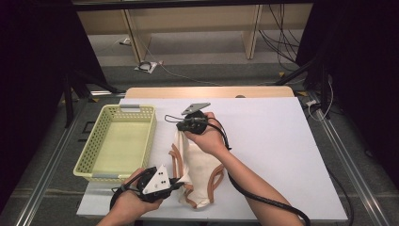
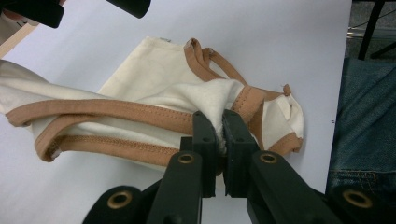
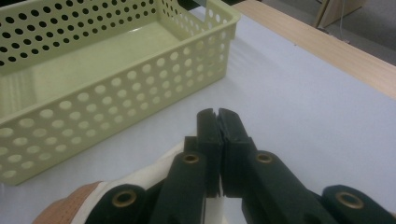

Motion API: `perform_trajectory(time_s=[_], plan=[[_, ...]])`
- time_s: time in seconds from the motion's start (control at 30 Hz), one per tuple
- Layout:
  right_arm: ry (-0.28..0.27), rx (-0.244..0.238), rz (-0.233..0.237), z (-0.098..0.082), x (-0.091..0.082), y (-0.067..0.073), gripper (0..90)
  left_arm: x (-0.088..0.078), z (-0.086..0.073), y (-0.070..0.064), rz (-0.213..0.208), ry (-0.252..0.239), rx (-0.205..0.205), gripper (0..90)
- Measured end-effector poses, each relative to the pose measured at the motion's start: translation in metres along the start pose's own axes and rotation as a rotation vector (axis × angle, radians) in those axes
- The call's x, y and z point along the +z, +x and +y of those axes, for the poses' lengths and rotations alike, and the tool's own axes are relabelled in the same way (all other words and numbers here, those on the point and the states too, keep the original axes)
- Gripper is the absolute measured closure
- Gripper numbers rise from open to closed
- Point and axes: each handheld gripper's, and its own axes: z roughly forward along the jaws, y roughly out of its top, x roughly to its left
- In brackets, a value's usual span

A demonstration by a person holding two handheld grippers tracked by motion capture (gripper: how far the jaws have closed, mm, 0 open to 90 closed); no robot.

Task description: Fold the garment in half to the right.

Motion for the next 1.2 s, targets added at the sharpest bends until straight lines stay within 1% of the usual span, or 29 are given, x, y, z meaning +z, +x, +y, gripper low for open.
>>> perform_trajectory(time_s=[0.57,1.2], plan=[[-0.008,0.008,-0.009,-0.003,-0.003,-0.003,89.1,0.005,0.004,-0.001,-0.006,-0.003,0.002,85.2],[-0.007,0.019,-0.014,-0.007,-0.005,-0.004,89.1,0.011,0.007,-0.002,-0.022,0.006,0.016,85.2]])
